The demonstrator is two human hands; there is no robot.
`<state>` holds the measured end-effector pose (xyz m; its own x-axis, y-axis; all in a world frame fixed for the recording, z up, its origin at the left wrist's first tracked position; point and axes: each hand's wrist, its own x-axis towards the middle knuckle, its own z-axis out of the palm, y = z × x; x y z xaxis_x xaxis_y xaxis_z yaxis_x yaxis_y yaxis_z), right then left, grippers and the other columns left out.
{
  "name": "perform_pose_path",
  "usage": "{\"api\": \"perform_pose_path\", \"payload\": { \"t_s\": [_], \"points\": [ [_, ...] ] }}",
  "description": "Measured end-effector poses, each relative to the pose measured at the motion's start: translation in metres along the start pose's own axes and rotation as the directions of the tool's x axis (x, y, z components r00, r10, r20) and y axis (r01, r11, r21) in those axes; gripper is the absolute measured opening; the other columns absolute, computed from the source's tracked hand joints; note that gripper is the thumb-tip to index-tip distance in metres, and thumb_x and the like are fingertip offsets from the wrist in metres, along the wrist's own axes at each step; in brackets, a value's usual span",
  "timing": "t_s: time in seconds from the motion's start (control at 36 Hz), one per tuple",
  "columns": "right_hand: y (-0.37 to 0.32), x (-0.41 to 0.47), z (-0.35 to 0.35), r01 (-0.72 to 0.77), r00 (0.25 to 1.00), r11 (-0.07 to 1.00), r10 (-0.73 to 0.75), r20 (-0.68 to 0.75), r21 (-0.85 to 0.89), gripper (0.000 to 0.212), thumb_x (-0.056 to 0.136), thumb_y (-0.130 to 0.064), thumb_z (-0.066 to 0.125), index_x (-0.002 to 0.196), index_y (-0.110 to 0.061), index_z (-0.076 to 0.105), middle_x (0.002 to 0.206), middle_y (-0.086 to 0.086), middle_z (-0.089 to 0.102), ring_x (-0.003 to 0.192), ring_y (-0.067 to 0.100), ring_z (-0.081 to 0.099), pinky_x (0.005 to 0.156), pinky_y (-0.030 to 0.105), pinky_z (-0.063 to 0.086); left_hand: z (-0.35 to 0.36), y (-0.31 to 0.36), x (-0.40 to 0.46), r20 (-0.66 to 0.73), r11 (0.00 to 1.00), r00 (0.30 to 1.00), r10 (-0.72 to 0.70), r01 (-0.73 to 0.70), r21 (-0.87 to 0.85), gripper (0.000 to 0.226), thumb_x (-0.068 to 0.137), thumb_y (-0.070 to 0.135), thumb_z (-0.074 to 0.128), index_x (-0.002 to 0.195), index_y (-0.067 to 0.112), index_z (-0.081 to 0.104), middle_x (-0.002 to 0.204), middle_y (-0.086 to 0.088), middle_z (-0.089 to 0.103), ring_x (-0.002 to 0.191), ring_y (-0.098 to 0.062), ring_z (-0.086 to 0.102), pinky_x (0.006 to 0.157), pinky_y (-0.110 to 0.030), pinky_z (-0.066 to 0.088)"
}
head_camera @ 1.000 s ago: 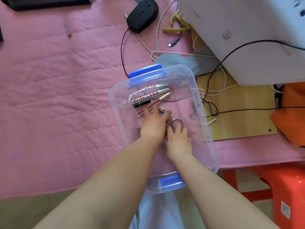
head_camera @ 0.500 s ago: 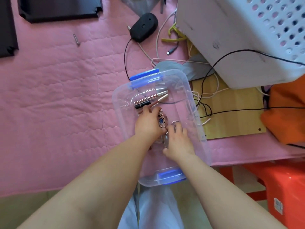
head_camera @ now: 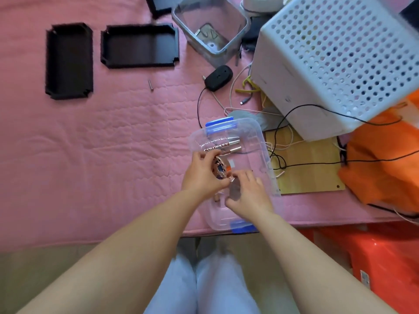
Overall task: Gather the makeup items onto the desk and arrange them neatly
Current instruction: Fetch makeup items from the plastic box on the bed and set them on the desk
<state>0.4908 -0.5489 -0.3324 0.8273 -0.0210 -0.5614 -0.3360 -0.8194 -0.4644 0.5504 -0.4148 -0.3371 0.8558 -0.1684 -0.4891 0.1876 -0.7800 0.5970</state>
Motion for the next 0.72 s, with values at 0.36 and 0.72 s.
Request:
{"api": "perform_pose_path", "payload": {
  "t_s": [0.36, 0.72],
  "points": [
    [-0.136, -0.064, -0.014, 0.161, 0.987, 0.982, -0.162, -0.001, 0.103, 0.061, 0.072, -0.032, 0.068, 0.126, -0.017, 0.043, 0.125, 0.003, 0.046, 0.112, 0.027, 0.049, 0.092, 0.043, 0.044, -0.129, -0.037, -0.126, -0.163, 0.984, 0.970, -0.178, 0.172, -0.051, 0.082, 0.060, 0.051, 0.077, 0.132, 0.040, 0.039, 0.115, 0.005, 0.035, 0.103, -0.017, 0.054, 0.077, -0.022, 0.036],
    [-0.281, -0.150, 0.065, 0.505, 0.842, 0.859, -0.467, 0.270, -0.087, 0.059, 0.074, -0.029, 0.066, 0.127, -0.019, 0.040, 0.126, -0.001, 0.045, 0.110, 0.023, 0.047, 0.091, 0.037, 0.042, -0.200, -0.149, -0.292, -0.394, 0.919, 0.831, -0.393, 0.337, -0.206, 0.078, 0.061, 0.047, 0.078, 0.125, 0.021, 0.042, 0.124, -0.003, 0.045, 0.110, -0.024, 0.052, 0.091, -0.034, 0.044]
  ]
}}
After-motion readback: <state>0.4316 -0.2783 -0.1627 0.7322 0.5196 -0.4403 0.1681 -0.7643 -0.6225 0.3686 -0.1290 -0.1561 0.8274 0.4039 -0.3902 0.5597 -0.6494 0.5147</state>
